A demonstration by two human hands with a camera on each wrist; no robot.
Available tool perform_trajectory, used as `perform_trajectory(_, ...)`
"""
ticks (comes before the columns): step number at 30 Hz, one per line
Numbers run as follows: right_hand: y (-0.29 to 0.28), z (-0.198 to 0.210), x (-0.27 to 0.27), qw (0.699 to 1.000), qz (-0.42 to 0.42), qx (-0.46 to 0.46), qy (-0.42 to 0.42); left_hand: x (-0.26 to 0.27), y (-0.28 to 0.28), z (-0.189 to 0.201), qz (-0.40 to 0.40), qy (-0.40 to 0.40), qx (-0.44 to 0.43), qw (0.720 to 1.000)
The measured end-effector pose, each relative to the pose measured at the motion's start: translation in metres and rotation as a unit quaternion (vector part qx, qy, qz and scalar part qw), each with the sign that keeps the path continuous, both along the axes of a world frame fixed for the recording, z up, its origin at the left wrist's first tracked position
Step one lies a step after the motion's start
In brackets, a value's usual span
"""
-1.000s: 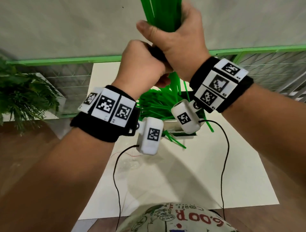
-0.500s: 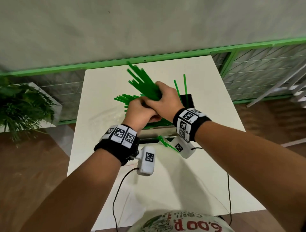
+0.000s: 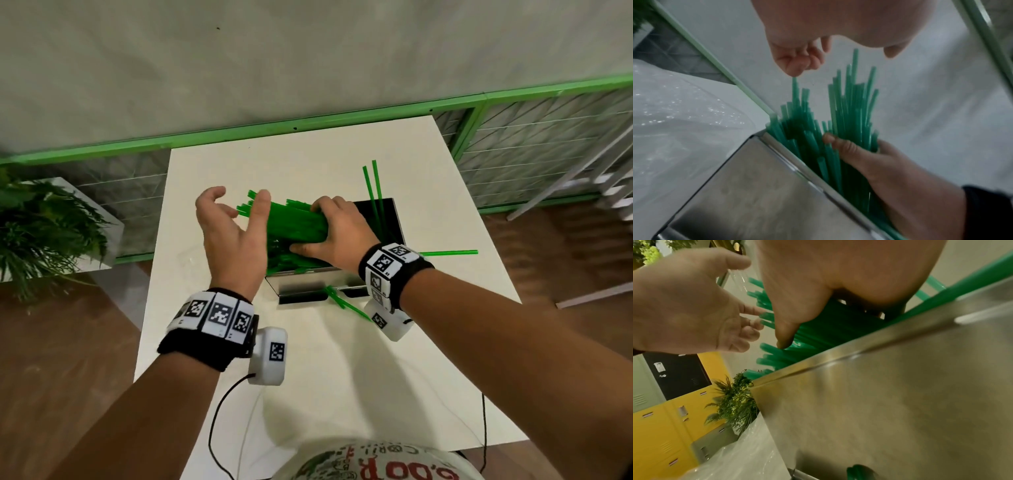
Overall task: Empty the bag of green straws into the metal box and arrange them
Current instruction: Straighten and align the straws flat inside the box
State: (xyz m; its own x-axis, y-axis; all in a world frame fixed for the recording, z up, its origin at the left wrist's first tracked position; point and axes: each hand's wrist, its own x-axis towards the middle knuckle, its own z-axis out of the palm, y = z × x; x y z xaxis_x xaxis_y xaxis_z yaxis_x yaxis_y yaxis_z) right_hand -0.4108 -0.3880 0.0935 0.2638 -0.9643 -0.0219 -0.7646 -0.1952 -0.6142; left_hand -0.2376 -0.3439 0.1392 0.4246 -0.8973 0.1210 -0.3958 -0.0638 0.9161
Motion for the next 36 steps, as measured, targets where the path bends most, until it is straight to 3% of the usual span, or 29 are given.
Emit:
perform_trajectory(4,0.002,0.008,0.002,0.999,-0.039,0.007,0.034,-0.017,-0.009,-0.007,-0.039,-0.148,-0.093,0.984)
perform_trajectory(11,0.012,0.042,-0.021,0.998,-0.014,0.049,0.026,-0.031,-0.03,-0.022,-0.116,-0.221,-0.071,0.966)
perform_trajectory(16,0.033,0.072,-0.101,0.996,-0.072,-0.035,-0.03,-0.032,-0.034,-0.032,-0.144,-0.282,-0.028,0.948)
perform_trajectory(20,0.056,0.075,-0.166,0.989,-0.132,0.065,-0.011,-0.037,-0.035,-0.035,-0.156,-0.322,-0.002,0.934)
perform_trajectory(23,0.07,0.07,-0.178,0.977,-0.086,0.192,0.02,-0.038,-0.038,-0.035,-0.154,-0.326,0.013,0.933)
perform_trajectory(26,0.081,0.06,-0.169,0.968,-0.024,0.249,-0.016,-0.036,-0.036,-0.033,-0.15,-0.312,0.015,0.938)
perform_trajectory(31,0.083,0.041,-0.143,0.976,0.051,0.213,-0.013,-0.029,-0.024,-0.023,-0.134,-0.274,-0.032,0.952)
perform_trajectory(36,0.077,0.028,-0.122,0.985,0.073,0.153,0.007,-0.025,-0.012,-0.013,-0.185,-0.325,-0.095,0.923)
